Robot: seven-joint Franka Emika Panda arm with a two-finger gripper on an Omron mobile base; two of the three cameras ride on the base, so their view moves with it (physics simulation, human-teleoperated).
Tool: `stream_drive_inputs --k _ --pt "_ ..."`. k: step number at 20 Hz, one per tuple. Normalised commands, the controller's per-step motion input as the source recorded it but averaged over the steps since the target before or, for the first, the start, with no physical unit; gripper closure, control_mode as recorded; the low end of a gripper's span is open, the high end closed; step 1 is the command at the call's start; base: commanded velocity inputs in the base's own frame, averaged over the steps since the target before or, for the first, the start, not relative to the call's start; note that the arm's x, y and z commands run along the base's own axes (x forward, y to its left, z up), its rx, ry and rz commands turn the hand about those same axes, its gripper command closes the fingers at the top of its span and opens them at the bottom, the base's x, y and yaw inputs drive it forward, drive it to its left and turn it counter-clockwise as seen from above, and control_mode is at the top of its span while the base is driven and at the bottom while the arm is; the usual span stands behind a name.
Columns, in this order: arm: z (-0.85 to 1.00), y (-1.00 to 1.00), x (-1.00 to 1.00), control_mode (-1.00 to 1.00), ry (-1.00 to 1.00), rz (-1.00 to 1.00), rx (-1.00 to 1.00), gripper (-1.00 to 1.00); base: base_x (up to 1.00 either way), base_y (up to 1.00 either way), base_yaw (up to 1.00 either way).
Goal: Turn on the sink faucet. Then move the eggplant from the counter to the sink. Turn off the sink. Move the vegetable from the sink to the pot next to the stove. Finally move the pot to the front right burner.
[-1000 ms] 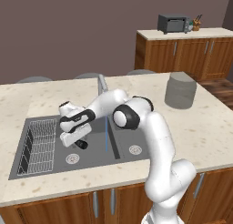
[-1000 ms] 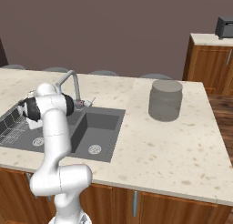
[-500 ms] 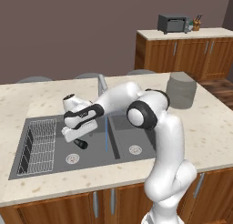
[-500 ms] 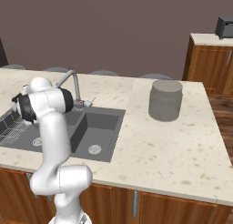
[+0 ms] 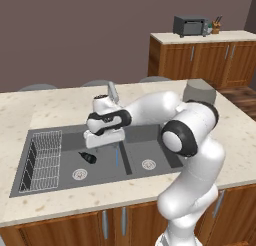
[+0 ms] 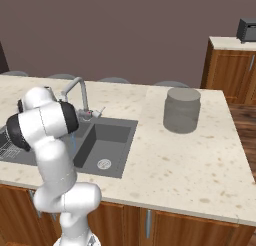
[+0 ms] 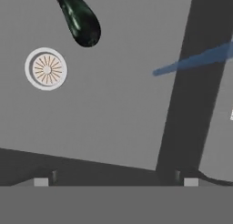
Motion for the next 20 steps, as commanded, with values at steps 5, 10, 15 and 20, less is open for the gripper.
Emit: stream_drive_inputs --k 5,10,15,20 --pt "0.18 -0.86 -0.37 -1.0 0.0 -0.12 0.19 -1.0 0.0 0.0 0.0" --pt "0.21 -0.86 -0.07 -1.0 0.0 -0.1 0.18 -1.0 0.0 0.0 0.0" --pt "0.27 -0.76 0.11 -1.0 0.0 -0.02 0.12 -1.0 0.0 0.0 0.0" --pt "0.06 -0.47 0.12 -1.0 0.01 0.0 0.11 -1.0 0.0 0.0 0.0"
